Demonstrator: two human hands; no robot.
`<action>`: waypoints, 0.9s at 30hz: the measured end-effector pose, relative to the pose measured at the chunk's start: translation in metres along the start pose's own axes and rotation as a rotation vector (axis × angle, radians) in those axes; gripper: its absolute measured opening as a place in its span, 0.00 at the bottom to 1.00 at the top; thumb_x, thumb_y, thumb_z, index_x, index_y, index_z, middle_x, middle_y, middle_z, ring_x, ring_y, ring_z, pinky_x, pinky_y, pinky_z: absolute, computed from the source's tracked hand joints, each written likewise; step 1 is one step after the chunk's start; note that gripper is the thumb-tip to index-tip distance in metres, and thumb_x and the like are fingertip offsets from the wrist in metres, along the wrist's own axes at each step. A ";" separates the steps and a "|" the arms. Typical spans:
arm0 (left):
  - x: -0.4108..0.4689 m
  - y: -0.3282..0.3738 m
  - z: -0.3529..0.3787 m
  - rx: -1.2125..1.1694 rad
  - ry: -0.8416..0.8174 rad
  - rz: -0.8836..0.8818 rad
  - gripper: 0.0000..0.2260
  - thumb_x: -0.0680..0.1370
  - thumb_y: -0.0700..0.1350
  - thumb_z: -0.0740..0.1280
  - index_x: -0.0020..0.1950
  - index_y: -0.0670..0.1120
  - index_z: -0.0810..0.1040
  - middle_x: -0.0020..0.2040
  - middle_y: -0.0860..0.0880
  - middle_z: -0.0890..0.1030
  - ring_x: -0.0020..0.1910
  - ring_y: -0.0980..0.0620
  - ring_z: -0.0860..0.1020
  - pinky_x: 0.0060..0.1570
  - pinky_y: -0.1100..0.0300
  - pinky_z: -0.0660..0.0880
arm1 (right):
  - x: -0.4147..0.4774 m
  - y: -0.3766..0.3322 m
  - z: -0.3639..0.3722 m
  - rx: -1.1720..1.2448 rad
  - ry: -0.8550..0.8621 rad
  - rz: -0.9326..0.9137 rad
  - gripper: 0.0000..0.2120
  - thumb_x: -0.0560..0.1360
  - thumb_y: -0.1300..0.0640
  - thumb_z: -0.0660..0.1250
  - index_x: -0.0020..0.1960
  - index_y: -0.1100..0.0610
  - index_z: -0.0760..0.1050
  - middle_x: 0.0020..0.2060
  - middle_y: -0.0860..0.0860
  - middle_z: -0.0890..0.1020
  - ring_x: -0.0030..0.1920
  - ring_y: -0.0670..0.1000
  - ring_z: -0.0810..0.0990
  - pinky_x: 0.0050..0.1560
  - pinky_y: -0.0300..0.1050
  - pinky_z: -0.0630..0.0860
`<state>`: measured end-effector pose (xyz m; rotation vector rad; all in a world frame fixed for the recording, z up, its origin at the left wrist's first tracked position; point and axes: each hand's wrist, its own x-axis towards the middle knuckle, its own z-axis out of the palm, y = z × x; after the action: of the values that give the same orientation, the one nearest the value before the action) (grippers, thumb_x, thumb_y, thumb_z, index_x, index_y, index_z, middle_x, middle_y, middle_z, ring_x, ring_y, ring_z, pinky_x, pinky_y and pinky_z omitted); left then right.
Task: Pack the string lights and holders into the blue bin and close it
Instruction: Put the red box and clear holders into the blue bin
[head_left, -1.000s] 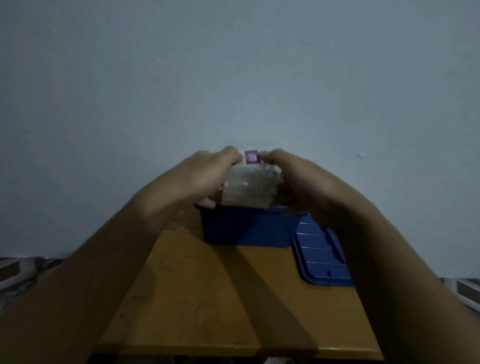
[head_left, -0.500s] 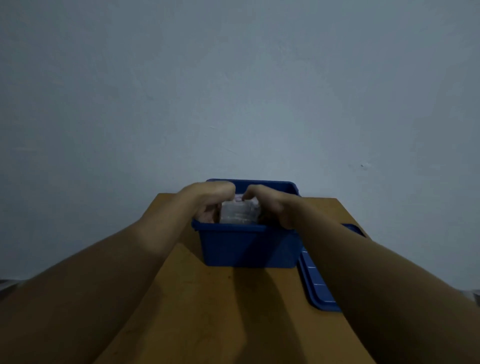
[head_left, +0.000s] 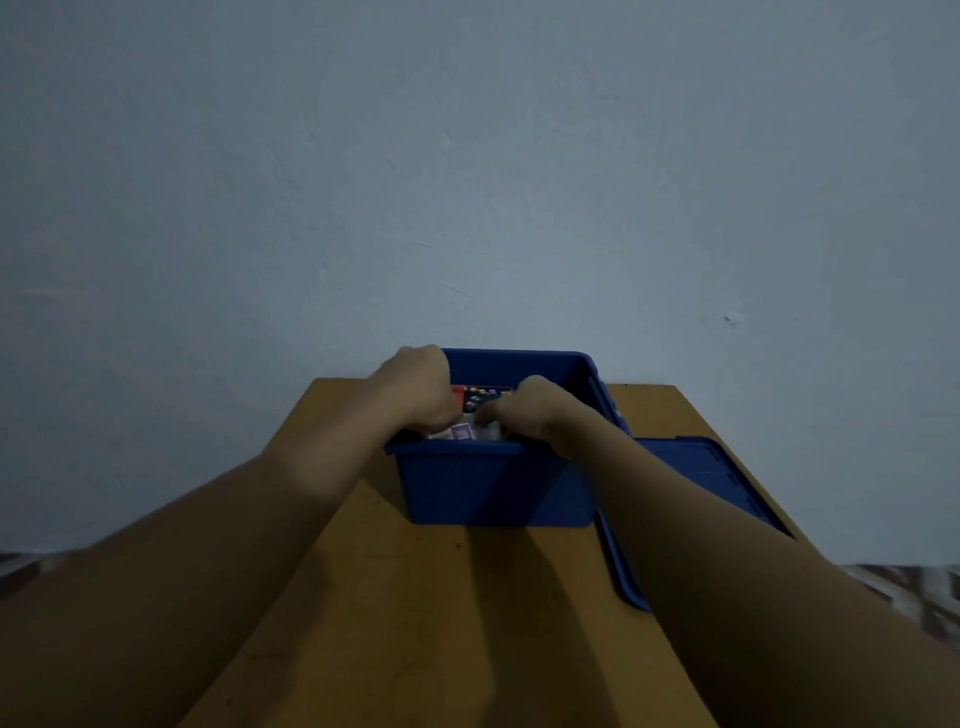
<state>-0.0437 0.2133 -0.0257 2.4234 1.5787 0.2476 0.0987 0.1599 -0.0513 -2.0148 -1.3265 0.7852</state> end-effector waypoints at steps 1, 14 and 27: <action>0.000 -0.002 0.000 -0.003 0.020 0.029 0.15 0.74 0.47 0.72 0.58 0.42 0.80 0.52 0.45 0.81 0.48 0.47 0.79 0.39 0.58 0.75 | 0.001 0.001 0.002 -0.039 0.034 -0.022 0.15 0.74 0.50 0.73 0.53 0.61 0.78 0.47 0.57 0.83 0.42 0.53 0.80 0.36 0.42 0.74; -0.010 -0.015 0.028 0.002 0.176 0.124 0.08 0.77 0.49 0.69 0.49 0.44 0.83 0.45 0.46 0.82 0.39 0.50 0.79 0.40 0.51 0.80 | -0.011 0.008 0.012 -0.350 0.299 -0.190 0.14 0.77 0.45 0.62 0.49 0.56 0.74 0.42 0.53 0.79 0.40 0.55 0.79 0.40 0.47 0.77; -0.004 -0.018 0.014 -0.191 0.257 0.176 0.15 0.80 0.46 0.63 0.62 0.39 0.77 0.62 0.43 0.77 0.59 0.46 0.75 0.55 0.56 0.73 | -0.012 0.018 -0.029 -0.483 0.490 -0.313 0.13 0.77 0.57 0.60 0.56 0.59 0.79 0.53 0.57 0.82 0.56 0.60 0.77 0.56 0.53 0.72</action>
<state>-0.0576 0.2152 -0.0449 2.4560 1.3608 0.7335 0.1269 0.1386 -0.0442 -2.0809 -1.5650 -0.1896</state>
